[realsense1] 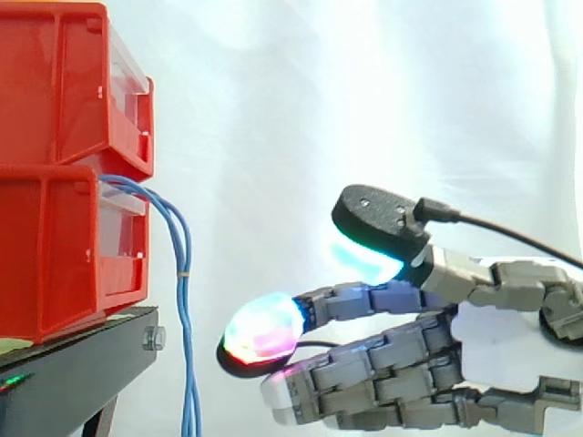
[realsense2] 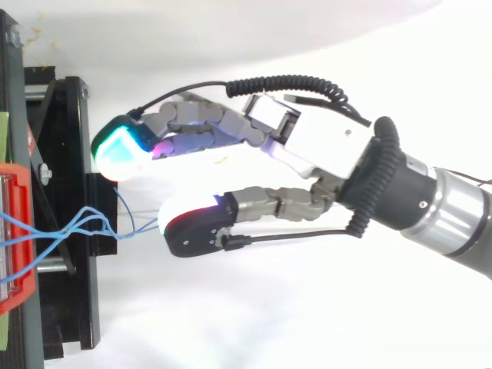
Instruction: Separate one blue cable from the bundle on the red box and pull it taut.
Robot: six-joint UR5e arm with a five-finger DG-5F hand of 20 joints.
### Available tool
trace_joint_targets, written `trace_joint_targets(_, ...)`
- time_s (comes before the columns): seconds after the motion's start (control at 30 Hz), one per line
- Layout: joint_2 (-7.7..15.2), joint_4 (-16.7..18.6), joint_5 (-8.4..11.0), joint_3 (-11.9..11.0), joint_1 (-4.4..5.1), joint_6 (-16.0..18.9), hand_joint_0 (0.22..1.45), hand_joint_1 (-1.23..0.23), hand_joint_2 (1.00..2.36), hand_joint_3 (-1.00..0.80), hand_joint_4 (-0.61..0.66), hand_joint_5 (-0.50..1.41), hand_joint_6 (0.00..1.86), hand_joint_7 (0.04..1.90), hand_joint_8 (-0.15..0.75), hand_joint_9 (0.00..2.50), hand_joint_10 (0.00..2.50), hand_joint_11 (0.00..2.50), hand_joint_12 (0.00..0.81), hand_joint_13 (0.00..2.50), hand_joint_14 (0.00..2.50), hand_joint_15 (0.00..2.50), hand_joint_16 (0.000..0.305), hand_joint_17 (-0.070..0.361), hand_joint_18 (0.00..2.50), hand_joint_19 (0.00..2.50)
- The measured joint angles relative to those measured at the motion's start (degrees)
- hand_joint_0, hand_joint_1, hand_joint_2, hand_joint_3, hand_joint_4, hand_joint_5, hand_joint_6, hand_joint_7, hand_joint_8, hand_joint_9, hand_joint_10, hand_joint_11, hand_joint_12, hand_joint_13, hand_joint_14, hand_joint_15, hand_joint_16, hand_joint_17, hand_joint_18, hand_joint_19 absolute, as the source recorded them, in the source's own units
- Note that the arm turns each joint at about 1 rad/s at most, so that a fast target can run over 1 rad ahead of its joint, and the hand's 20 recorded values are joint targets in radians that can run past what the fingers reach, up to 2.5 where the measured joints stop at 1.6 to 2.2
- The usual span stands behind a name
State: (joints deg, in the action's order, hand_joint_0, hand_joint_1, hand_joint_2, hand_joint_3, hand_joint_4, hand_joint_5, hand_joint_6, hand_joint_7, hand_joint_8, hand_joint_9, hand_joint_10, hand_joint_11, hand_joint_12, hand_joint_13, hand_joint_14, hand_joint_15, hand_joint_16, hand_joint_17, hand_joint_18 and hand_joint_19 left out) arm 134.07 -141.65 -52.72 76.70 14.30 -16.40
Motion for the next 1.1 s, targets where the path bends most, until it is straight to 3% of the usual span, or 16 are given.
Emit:
trace_joint_targets(0.2,4.0,-0.5,-1.66,-5.1,-0.13,1.3,0.5,-0.59,1.0,-0.5,0.18,-0.18,0.5,0.77,0.231,0.65,0.0,0.09,0.315,0.39,0.0,0.11,0.044,0.1,0.13,0.11)
trace_joint_targets(0.3,4.6,-0.8,-2.09,-6.2,-0.14,1.3,0.5,-0.59,1.0,-0.5,0.19,-0.17,0.5,0.77,0.235,0.67,0.0,0.09,0.314,0.41,0.01,0.12,0.044,0.098,0.15,0.12)
trace_joint_targets(0.43,4.8,-0.7,-2.29,-6.6,0.12,0.6,0.5,-0.59,1.0,-0.5,0.2,-0.17,0.5,0.78,0.235,0.69,0.0,0.11,0.311,0.43,0.01,0.13,0.044,0.098,0.16,0.14)
trace_joint_targets(0.73,4.9,-0.4,-2.51,-6.7,1.88,-0.1,0.53,-0.6,1.0,-0.5,0.25,-0.11,0.5,0.92,0.227,0.78,0.01,0.14,0.298,0.52,0.01,0.18,0.04,0.091,0.27,0.19)
trace_joint_targets(1.1,4.8,-0.3,-3.87,-6.8,2.22,2.3,0.56,-0.64,1.0,-0.5,0.23,-0.06,0.5,1.16,0.222,0.87,0.01,0.19,0.293,0.57,0.01,0.21,0.037,0.084,0.33,0.22)
